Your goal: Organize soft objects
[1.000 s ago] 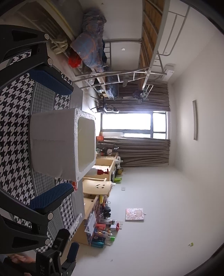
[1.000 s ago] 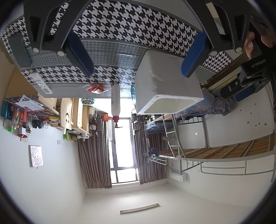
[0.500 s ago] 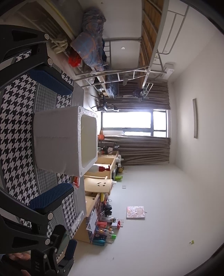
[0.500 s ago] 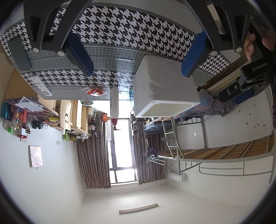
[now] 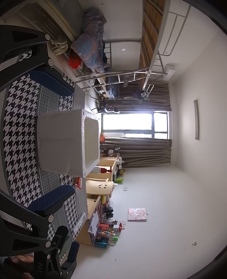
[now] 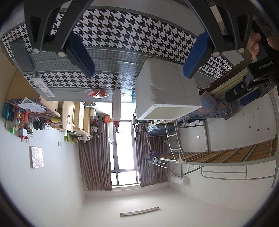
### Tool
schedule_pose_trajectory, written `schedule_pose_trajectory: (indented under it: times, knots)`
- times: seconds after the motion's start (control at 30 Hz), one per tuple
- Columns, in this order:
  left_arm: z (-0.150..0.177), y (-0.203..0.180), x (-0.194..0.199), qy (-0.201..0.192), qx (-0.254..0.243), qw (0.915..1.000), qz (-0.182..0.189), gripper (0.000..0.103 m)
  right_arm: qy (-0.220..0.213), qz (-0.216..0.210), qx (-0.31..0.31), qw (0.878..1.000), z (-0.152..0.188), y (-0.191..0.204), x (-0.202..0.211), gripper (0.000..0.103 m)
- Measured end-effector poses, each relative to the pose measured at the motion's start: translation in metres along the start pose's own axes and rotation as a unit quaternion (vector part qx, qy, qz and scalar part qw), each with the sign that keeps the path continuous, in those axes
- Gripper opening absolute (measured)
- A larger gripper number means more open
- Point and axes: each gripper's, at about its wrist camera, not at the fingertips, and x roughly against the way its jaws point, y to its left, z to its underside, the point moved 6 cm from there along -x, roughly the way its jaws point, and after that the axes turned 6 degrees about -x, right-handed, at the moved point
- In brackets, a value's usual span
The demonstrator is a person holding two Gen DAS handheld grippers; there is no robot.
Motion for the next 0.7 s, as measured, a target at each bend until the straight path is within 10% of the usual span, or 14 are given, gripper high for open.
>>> schedule_pose_trajectory:
  times: [0.7]
  knots:
    - [0.0046,-0.0048,-0.0016,0.009,-0.006,0.9999,0.012,0.102,0.005,0.006,-0.003,1.0,-0.0013,-0.0057,-0.0014,0.102]
